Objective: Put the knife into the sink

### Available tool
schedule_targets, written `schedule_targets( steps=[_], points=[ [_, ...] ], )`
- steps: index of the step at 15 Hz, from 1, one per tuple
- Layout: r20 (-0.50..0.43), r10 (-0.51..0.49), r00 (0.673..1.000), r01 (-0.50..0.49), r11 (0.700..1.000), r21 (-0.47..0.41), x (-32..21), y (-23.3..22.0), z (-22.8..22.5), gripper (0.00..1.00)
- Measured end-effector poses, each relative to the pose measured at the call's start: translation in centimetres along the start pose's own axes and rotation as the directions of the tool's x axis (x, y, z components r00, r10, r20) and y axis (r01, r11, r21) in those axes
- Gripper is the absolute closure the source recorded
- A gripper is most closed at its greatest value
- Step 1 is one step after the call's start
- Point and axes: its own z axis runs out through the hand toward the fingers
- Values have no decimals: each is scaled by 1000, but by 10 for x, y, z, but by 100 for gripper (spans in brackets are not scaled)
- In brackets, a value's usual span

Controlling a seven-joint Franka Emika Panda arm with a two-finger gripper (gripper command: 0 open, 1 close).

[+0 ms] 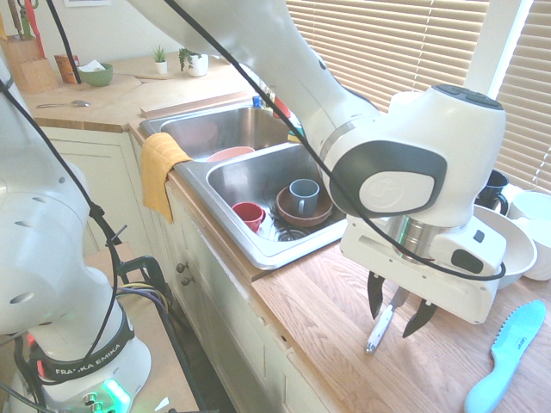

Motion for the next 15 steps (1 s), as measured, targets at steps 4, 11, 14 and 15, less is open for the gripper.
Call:
schedule_targets(
  steps=[4,11,14,15],
  points=[
    [6,-2,1000,2,1000,-4,1,-1,7,100],
    [3,-12,1000,12,1000,-6,2,-6,7,100],
    [-6,-27,1000,27,1000,-4,4,-19,2,100],
    [-13,-36,999,36,999,-2,3,-26,-4,100]
  ],
)
